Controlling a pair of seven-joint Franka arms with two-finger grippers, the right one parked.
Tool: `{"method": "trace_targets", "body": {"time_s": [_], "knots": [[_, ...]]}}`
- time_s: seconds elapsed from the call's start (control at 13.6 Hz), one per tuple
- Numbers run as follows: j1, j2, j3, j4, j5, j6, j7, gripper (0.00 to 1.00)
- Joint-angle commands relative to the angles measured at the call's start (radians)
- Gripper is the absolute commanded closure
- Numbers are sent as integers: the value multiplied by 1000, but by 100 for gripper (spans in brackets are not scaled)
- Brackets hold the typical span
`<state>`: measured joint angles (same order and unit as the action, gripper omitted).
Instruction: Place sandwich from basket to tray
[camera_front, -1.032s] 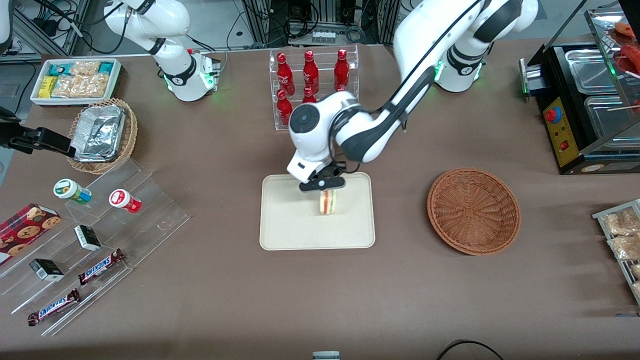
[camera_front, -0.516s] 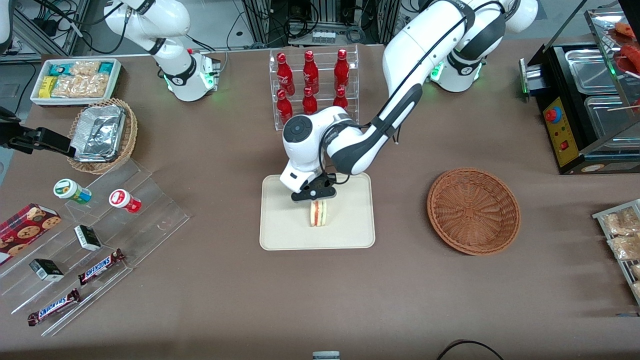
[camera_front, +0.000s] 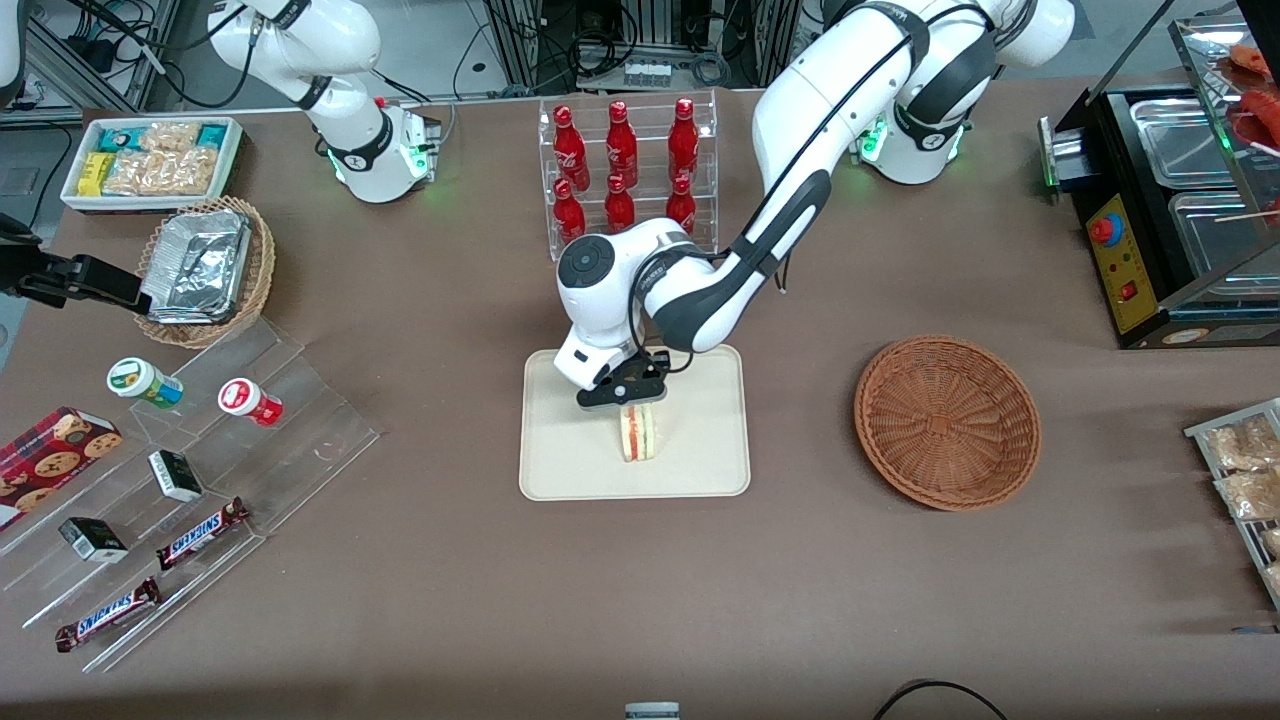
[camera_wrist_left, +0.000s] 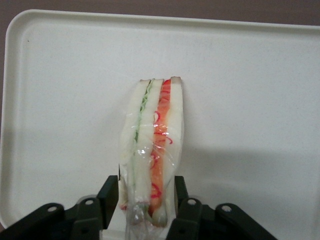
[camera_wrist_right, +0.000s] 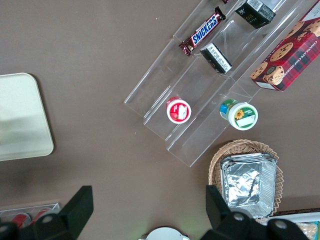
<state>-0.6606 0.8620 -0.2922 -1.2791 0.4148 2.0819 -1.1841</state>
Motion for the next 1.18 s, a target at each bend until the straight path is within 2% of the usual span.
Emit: {"method": "trace_targets", "body": {"time_s": [0.0,0.29,0.44,0.88,1.11], "knots": [[-2,-38,10,21,3,-37,-20,0],[79,-193,10,-14,-131,-176,-12,0],[160,-312,8,-64,-209,-244,14,0],[410,-639,7,-166,-339,-601,451,0],[562,-803,10,-299,-363,-635,702,0]]}}
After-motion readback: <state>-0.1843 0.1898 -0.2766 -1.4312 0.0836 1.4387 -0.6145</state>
